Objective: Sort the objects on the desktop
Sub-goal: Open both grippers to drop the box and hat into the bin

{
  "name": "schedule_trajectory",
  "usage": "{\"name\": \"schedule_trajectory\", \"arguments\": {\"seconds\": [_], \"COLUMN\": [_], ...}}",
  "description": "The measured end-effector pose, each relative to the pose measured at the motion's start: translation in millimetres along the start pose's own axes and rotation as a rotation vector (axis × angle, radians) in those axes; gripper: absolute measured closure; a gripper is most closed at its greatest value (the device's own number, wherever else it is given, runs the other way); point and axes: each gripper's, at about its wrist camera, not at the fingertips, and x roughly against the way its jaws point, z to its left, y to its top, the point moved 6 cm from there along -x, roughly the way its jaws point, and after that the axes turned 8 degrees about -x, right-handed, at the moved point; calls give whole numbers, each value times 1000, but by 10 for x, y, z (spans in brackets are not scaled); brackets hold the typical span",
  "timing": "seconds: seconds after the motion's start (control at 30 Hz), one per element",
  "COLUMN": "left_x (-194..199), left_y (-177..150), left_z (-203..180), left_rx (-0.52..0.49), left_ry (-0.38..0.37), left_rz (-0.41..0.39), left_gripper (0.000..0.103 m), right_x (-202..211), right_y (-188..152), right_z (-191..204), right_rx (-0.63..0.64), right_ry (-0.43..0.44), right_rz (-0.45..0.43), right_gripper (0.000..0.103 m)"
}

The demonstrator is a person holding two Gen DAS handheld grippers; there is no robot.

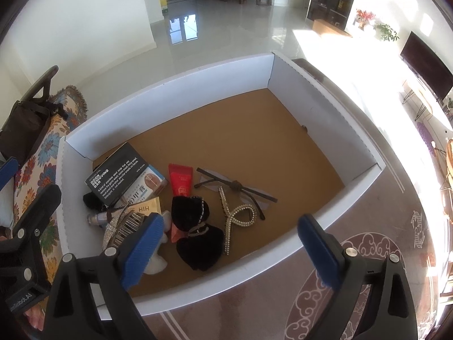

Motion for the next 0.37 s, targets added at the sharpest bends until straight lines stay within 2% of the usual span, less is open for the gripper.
{"name": "schedule_trajectory", "arguments": {"seconds": [0.1,0.2,0.27,0.37], "left_x": [-4,-113,-199,-276], "left_y": [-16,-69,-144,-197], "left_z": [62,87,118,26], "left_rx": [38,94,143,134], "left_ry": [29,-37,-40,-105], "left_rz": [10,63,108,136], "left_gripper": [0,0,0,0], "right_x": [-29,-55,-73,-100], "right_y": [-2,-3,-7,-11], "right_z": [-17,-31,-33,3], "right_rx": [-11,-14,-16,-8], "right_ry": [7,6,8,17], "right_rz": [-5,-5,-2,8], "right_gripper": [7,7,7,7]}}
